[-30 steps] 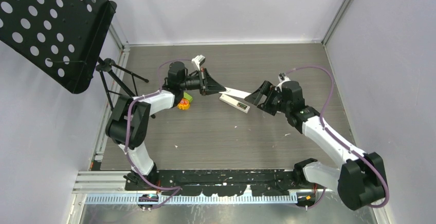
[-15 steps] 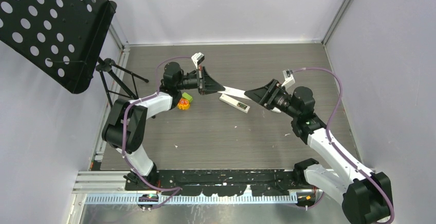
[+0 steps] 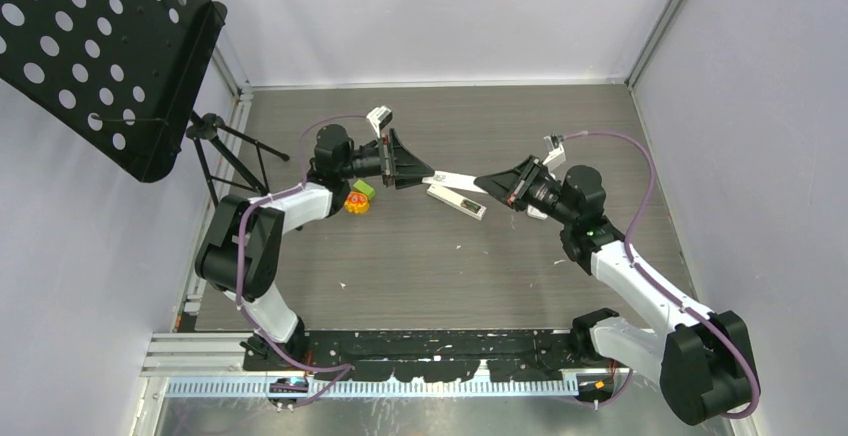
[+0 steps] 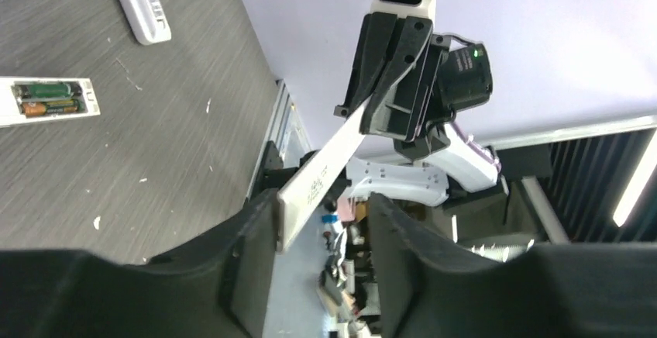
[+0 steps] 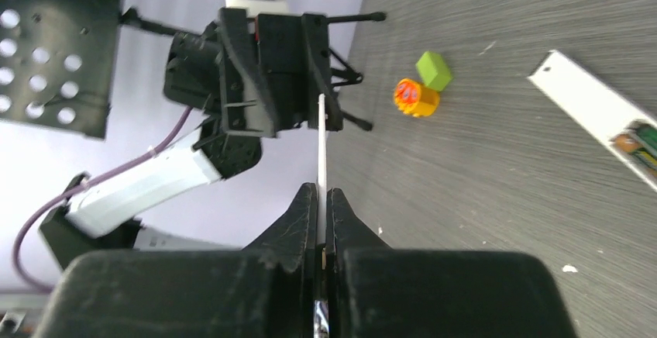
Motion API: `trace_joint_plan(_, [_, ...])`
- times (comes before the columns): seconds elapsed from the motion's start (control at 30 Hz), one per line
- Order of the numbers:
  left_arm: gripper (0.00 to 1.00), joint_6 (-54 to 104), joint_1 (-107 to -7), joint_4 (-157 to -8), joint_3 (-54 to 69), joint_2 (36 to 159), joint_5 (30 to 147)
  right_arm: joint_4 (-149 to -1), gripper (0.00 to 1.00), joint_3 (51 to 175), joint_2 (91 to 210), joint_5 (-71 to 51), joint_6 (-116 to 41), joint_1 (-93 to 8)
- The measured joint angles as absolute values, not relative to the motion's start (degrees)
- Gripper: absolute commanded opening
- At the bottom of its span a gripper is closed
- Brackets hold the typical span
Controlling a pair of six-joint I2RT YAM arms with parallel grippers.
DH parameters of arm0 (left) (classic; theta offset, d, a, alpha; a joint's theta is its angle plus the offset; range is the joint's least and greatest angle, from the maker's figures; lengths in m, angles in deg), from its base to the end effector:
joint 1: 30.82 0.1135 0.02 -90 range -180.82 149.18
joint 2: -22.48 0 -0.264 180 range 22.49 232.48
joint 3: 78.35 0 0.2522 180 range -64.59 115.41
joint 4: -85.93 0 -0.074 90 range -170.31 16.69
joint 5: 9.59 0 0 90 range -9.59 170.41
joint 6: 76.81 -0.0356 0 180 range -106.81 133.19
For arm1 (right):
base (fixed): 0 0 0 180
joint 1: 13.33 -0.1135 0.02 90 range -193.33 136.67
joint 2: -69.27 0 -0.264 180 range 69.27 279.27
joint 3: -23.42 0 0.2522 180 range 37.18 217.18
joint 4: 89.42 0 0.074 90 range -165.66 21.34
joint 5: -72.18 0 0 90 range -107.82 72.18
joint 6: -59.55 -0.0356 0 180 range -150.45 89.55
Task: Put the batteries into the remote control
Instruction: Load the battery cover into the remote control.
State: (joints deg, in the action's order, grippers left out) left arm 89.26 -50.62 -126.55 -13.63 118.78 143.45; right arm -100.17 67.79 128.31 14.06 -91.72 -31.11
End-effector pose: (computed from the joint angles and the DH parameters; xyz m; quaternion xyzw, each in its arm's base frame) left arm 0.3223 -0.1498 0.2452 0.0465 0.7030 -0.6967 0.1347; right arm 0.2153 0.0888 0.2689 0.0863 0.7222 0.5725 0.3785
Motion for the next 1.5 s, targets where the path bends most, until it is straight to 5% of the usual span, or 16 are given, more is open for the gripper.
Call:
trace_joint_plan(0.4, [0.76, 63.36, -49.55, -90.83, -7.12, 117.97, 118.40, -89.17, 0.00, 67.88, 134.22, -1.92, -92.55, -31.11])
trace_joint_plan(0.63, [0.80, 60.26, -49.50, -89.68, -5.68, 124.61, 113.53, -98.64, 0.00, 67.83, 148.14, -5.08, -97.60, -33.40])
trace_joint_plan(0.87, [0.96, 58.75, -49.57, -90.40, -6.27, 126.86, 110.80, -109.98, 0.00, 68.05, 159.81, -6.88, -101.95, -35.98])
trace_joint_plan(1.5, [0.89, 58.12, -49.57, -95.16, -5.59, 132.22, 110.99, -118.68, 0.00, 67.90, 164.31, -10.37, -107.70, -36.11])
